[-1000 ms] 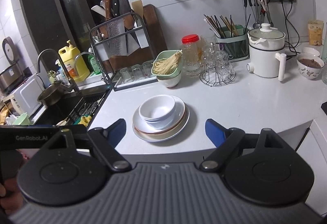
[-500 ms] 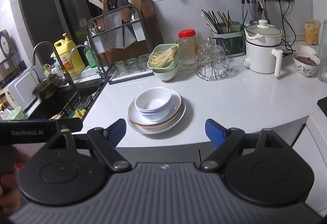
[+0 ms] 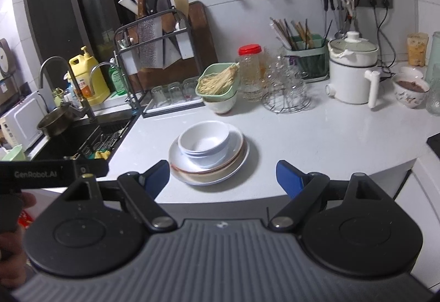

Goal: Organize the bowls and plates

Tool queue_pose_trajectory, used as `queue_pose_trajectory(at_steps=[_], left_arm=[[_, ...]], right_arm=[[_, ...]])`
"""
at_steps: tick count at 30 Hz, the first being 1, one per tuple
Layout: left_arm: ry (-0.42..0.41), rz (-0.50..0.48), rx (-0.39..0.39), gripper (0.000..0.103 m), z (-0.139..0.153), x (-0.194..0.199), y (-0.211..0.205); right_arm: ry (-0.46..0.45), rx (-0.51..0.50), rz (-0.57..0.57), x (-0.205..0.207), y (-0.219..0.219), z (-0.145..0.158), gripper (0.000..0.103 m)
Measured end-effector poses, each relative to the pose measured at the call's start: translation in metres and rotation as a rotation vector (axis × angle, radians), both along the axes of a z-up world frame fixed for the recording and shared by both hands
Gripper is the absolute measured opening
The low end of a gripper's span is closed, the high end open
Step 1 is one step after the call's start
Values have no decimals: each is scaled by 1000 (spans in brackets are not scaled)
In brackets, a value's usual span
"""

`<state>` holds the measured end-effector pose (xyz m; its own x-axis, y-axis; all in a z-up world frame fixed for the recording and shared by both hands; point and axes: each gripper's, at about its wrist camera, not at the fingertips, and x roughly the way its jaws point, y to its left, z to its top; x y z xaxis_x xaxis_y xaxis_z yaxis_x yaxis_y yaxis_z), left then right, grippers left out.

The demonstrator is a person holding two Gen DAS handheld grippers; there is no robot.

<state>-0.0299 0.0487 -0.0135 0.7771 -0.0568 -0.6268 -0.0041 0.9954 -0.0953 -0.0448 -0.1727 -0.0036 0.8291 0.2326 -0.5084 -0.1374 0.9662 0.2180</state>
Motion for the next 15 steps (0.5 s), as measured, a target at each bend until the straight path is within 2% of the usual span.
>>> queue_pose_trajectory(at_steps=[15], left_arm=[[19, -38, -4, 100, -3, 18, 8]], right_arm=[[-6, -12, -38, 6, 9, -2, 86]])
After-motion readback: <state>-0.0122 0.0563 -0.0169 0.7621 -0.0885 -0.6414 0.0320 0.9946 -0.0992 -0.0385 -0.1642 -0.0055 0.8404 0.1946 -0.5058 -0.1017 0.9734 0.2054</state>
